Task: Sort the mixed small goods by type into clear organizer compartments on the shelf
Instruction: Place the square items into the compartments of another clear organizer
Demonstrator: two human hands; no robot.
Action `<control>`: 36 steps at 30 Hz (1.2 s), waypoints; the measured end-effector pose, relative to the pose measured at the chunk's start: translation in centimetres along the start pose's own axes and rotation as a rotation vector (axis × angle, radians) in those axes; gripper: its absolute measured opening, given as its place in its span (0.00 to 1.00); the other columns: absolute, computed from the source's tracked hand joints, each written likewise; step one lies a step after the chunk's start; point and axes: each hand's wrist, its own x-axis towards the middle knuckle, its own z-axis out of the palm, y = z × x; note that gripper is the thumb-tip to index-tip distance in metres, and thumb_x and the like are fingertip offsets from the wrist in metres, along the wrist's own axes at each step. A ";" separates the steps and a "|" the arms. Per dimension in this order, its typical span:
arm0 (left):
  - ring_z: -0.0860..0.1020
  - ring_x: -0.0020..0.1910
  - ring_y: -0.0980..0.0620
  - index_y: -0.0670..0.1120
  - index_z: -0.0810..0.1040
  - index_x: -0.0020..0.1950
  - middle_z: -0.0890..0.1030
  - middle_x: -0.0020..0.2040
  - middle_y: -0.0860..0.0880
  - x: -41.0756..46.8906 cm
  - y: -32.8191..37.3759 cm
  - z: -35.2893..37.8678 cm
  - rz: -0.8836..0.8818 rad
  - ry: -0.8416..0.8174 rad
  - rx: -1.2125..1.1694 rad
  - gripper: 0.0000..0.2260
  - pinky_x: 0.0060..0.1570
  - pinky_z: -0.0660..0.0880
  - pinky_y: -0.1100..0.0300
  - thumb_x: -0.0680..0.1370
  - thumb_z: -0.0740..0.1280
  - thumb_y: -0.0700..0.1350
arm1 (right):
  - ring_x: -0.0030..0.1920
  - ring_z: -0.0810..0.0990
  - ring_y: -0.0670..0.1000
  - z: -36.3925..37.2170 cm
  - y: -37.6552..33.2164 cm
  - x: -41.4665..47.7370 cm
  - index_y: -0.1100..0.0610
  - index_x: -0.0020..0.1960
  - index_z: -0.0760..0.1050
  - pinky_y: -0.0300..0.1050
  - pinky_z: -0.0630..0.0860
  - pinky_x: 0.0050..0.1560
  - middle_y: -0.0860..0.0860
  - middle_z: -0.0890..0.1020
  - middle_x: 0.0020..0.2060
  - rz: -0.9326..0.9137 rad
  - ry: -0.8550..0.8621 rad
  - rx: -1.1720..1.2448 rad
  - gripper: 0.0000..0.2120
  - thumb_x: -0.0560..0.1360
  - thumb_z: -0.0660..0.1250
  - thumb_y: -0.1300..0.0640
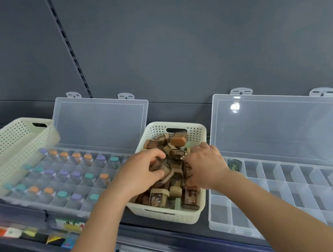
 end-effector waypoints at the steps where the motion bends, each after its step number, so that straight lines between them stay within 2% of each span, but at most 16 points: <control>1: 0.74 0.52 0.62 0.64 0.71 0.63 0.74 0.59 0.61 0.0 0.1 -0.1 0.014 -0.002 -0.023 0.18 0.54 0.75 0.56 0.75 0.68 0.51 | 0.55 0.71 0.55 0.0 0.1 0.0 0.54 0.55 0.76 0.48 0.69 0.56 0.53 0.76 0.51 -0.004 0.023 0.044 0.16 0.70 0.70 0.48; 4: 0.78 0.48 0.60 0.66 0.71 0.61 0.71 0.61 0.62 0.4 0.7 0.0 0.047 0.014 -0.089 0.16 0.50 0.78 0.56 0.78 0.66 0.49 | 0.51 0.75 0.54 -0.5 0.5 -0.7 0.53 0.57 0.76 0.47 0.75 0.50 0.52 0.77 0.50 0.024 0.150 0.313 0.17 0.71 0.70 0.47; 6: 0.81 0.41 0.61 0.64 0.72 0.61 0.71 0.62 0.59 0.8 1.2 0.2 0.059 0.031 -0.174 0.17 0.40 0.79 0.63 0.77 0.67 0.46 | 0.47 0.79 0.53 -1.0 1.1 -1.3 0.51 0.57 0.77 0.47 0.77 0.47 0.50 0.80 0.48 0.076 0.248 0.454 0.16 0.72 0.69 0.45; 8: 0.81 0.38 0.61 0.63 0.72 0.62 0.70 0.63 0.59 1.4 2.1 0.4 0.081 0.008 -0.244 0.21 0.36 0.77 0.67 0.76 0.68 0.41 | 0.46 0.80 0.52 -1.4 2.2 -1.9 0.49 0.56 0.79 0.46 0.77 0.46 0.50 0.81 0.47 0.160 0.315 0.561 0.14 0.73 0.69 0.45; 11: 0.82 0.39 0.58 0.62 0.70 0.66 0.69 0.63 0.59 2.3 4.0 0.9 0.132 -0.035 -0.320 0.26 0.39 0.79 0.64 0.76 0.66 0.36 | 0.46 0.78 0.50 -1.7 4.4 -3.0 0.48 0.57 0.79 0.41 0.74 0.46 0.50 0.80 0.50 0.302 0.345 0.688 0.12 0.74 0.68 0.49; 13: 0.81 0.43 0.57 0.63 0.68 0.68 0.70 0.61 0.59 3.1 5.5 1.5 0.173 -0.022 -0.278 0.25 0.44 0.80 0.59 0.77 0.67 0.40 | 0.46 0.77 0.50 -1.9 6.0 -3.8 0.47 0.61 0.76 0.42 0.74 0.48 0.51 0.78 0.52 0.349 0.307 0.741 0.15 0.75 0.66 0.54; 15: 0.77 0.53 0.57 0.62 0.66 0.70 0.71 0.61 0.60 3.8 7.0 2.3 0.218 -0.004 -0.171 0.24 0.54 0.76 0.54 0.77 0.68 0.46 | 0.49 0.78 0.52 -2.0 7.4 -4.8 0.47 0.65 0.72 0.46 0.76 0.53 0.51 0.78 0.55 0.365 0.254 0.786 0.20 0.75 0.64 0.58; 16: 0.75 0.55 0.56 0.60 0.66 0.70 0.72 0.61 0.59 4.1 7.8 2.7 0.238 0.002 -0.136 0.23 0.56 0.74 0.55 0.77 0.68 0.49 | 0.51 0.78 0.53 -2.0 8.0 -5.3 0.48 0.67 0.70 0.48 0.76 0.55 0.51 0.78 0.56 0.377 0.242 0.784 0.21 0.75 0.64 0.59; 17: 0.74 0.54 0.57 0.59 0.65 0.69 0.72 0.60 0.59 4.4 8.6 3.2 0.257 0.005 -0.118 0.23 0.53 0.73 0.57 0.76 0.68 0.51 | 0.52 0.79 0.54 -2.0 8.6 -5.9 0.49 0.68 0.69 0.49 0.76 0.56 0.51 0.78 0.57 0.398 0.240 0.765 0.22 0.75 0.64 0.59; 20: 0.73 0.45 0.62 0.57 0.67 0.65 0.71 0.53 0.60 5.2 11.0 4.8 0.324 0.005 -0.071 0.20 0.42 0.69 0.64 0.76 0.68 0.54 | 0.48 0.79 0.54 -1.6 10.5 -7.5 0.53 0.65 0.67 0.51 0.77 0.50 0.51 0.80 0.55 0.499 0.292 0.729 0.22 0.73 0.68 0.59; 23: 0.73 0.51 0.58 0.53 0.71 0.64 0.72 0.56 0.58 6.1 13.2 6.4 0.409 -0.001 0.019 0.20 0.47 0.69 0.62 0.74 0.69 0.56 | 0.45 0.79 0.54 -1.3 12.2 -9.0 0.54 0.61 0.71 0.47 0.76 0.46 0.50 0.80 0.52 0.580 0.341 0.650 0.20 0.71 0.72 0.56; 25: 0.75 0.54 0.54 0.50 0.74 0.64 0.74 0.57 0.55 6.6 14.4 7.5 0.456 -0.004 0.060 0.20 0.50 0.70 0.59 0.74 0.71 0.53 | 0.45 0.79 0.53 -1.1 13.1 -9.9 0.53 0.60 0.73 0.44 0.75 0.45 0.50 0.79 0.52 0.602 0.340 0.597 0.20 0.70 0.73 0.55; 27: 0.76 0.52 0.51 0.49 0.75 0.63 0.75 0.54 0.53 7.1 15.3 8.5 0.482 -0.011 0.085 0.20 0.48 0.71 0.59 0.73 0.71 0.51 | 0.44 0.79 0.53 -0.8 13.8 -10.6 0.52 0.59 0.75 0.43 0.74 0.44 0.51 0.78 0.51 0.608 0.321 0.542 0.20 0.69 0.74 0.55; 31: 0.74 0.48 0.49 0.47 0.78 0.57 0.75 0.48 0.51 7.8 16.3 9.9 0.519 -0.044 0.228 0.17 0.44 0.69 0.58 0.73 0.71 0.54 | 0.42 0.78 0.52 -0.4 14.6 -11.2 0.52 0.56 0.77 0.43 0.73 0.43 0.50 0.78 0.49 0.594 0.246 0.516 0.18 0.67 0.75 0.53; 36: 0.73 0.49 0.50 0.46 0.78 0.54 0.77 0.47 0.50 8.3 16.3 11.0 0.547 -0.047 0.398 0.20 0.44 0.68 0.58 0.72 0.71 0.59 | 0.43 0.78 0.52 0.3 14.7 -10.9 0.52 0.56 0.77 0.43 0.73 0.44 0.51 0.78 0.48 0.546 0.169 0.474 0.18 0.68 0.74 0.53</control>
